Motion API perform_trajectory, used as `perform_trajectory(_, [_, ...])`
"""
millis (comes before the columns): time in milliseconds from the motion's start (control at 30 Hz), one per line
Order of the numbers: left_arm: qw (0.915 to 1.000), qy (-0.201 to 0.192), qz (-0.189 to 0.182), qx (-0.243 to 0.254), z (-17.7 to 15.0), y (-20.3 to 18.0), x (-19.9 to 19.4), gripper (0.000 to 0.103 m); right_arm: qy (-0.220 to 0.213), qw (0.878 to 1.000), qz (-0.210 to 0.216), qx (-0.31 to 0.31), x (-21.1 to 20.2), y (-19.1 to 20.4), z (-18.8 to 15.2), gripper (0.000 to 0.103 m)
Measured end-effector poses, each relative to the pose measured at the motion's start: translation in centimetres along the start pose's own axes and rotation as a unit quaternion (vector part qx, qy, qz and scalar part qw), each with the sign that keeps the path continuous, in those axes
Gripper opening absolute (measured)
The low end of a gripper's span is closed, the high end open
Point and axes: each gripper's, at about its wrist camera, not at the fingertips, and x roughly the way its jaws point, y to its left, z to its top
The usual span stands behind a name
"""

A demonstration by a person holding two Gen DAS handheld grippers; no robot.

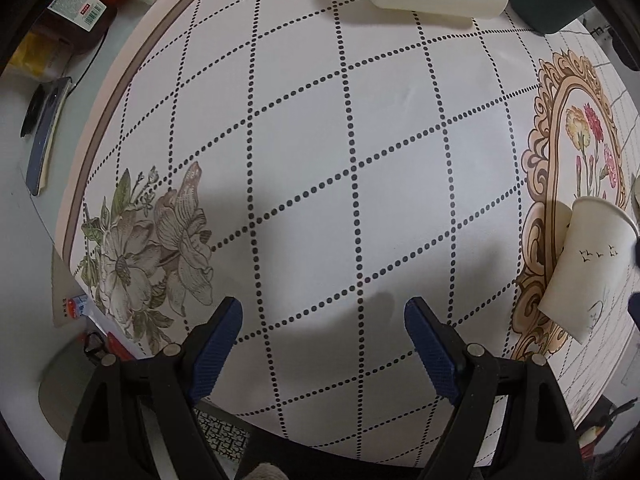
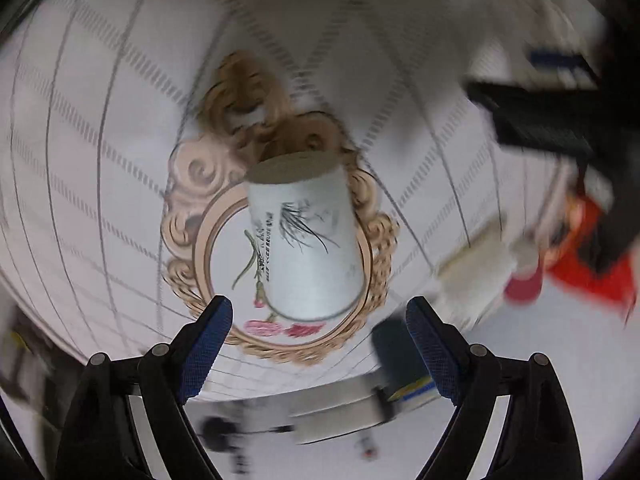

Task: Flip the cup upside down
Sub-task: 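Rotate the held cup with the right gripper until its rim faces down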

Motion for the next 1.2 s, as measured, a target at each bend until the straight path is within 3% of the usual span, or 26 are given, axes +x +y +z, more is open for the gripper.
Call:
perform_trajectory(167, [1.0,0.0,-0.004,-0.008,0.9,-0.4,0.5,0.083,-0.025,0.995,-0.018,-0.094,1.9,0.8,0.5,0.09])
perform_trajectory(500, [1.0,0.003,0.0,-0.008,2.8,-0.7,1.1,0.083,-0.058,0.99,-0.001,-0.125,3.6,0.4,1.0,0.09])
perform_trajectory(767, [1.0,0.001,0.001,-0.002,5.8,-2.1,0.4,0.083,-0.069,0.99,0.001,-0.124,4.0,0.5,1.5,0.085])
perform_trajectory(867, [1.0,-0.001,0.002,-0.001,6.6,-2.9,-0.1,0.083,-0.066,0.991,0.006,-0.119,4.2,0.5,1.5,0.078])
perform_trajectory(1033, [1.0,-0.001,0.003,-0.001,7.0,-3.6,-0.7,0.083,-0.065,0.992,0.007,-0.111,4.9,0.7,1.6,0.069])
perform_trajectory(1200, [1.0,-0.002,0.004,0.001,6.8,-4.7,-1.5,0.083,-0.068,0.994,0.014,-0.089,5.2,0.0,1.9,0.069])
